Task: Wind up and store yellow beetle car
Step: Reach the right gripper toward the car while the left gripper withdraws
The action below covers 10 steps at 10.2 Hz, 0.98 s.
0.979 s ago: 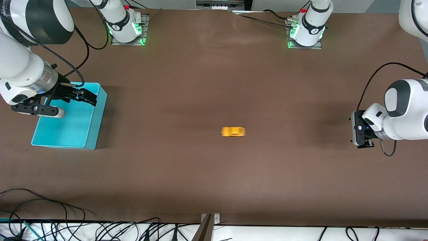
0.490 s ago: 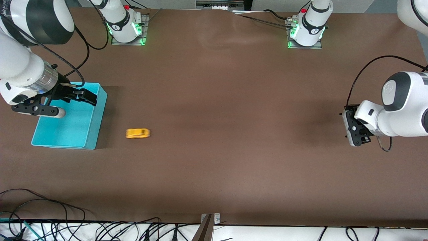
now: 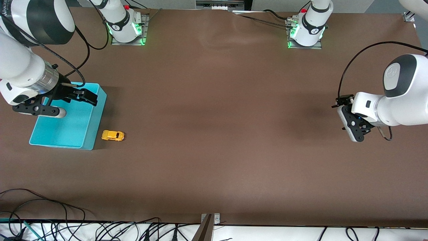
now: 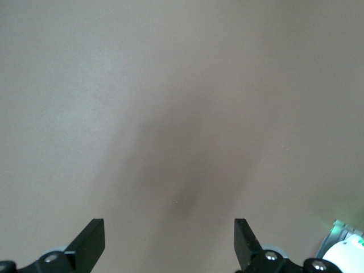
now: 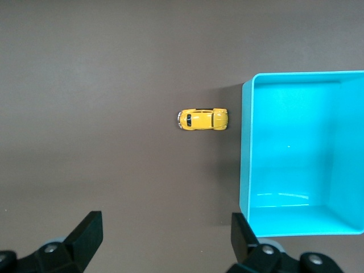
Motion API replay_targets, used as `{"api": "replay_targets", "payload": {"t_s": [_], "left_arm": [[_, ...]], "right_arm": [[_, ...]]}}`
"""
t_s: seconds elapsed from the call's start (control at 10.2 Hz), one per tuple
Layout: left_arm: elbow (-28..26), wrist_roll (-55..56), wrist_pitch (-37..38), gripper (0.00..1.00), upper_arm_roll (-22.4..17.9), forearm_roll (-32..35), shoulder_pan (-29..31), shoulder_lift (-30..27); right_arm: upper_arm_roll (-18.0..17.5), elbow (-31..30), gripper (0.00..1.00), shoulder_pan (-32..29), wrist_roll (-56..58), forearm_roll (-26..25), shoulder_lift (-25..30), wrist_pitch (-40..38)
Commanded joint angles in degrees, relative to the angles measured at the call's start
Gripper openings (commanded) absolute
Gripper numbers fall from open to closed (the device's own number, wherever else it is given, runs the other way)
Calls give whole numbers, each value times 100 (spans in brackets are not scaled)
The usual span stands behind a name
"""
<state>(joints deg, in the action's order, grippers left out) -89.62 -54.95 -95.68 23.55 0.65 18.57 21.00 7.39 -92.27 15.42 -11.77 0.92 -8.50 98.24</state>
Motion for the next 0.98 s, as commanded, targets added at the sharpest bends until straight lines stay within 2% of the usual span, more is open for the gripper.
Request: {"api": "replay_targets", "payload": {"t_s": [0.0, 0.2, 0.29, 0.49, 0.59, 0.69, 0.78, 0.88], "left_arm": [[-11, 657, 198, 100, 79, -144, 6, -367], [32, 1631, 627, 100, 194, -153, 6, -578], [268, 1932, 899, 100, 185, -153, -2, -605], [524, 2529, 1401, 100, 212, -144, -11, -701], [481, 2889, 1403, 100, 90, -127, -220, -894], [481, 3250, 1403, 100, -425, -135, -701, -1044], [464, 3506, 1351, 100, -1161, -144, -1402, -1158], [420, 3665, 1089, 100, -1725, -170, -1852, -1212]], "right_arm": [[-80, 87, 100, 92, 908, -30, -142, -51], [-97, -105, 100, 110, 2661, -21, -248, 395], [-97, -289, 100, 102, 3446, -13, -300, 694], [-88, -859, 100, 101, 4756, -12, -318, 1335], [-88, -1228, 100, 101, 5381, -39, -319, 1756], [-80, -1562, 100, 93, 6109, -21, -345, 2256], [-71, -1870, 100, 75, 6552, -13, -354, 2714], [-71, -2099, 100, 66, 6739, -12, -362, 3005]]}}
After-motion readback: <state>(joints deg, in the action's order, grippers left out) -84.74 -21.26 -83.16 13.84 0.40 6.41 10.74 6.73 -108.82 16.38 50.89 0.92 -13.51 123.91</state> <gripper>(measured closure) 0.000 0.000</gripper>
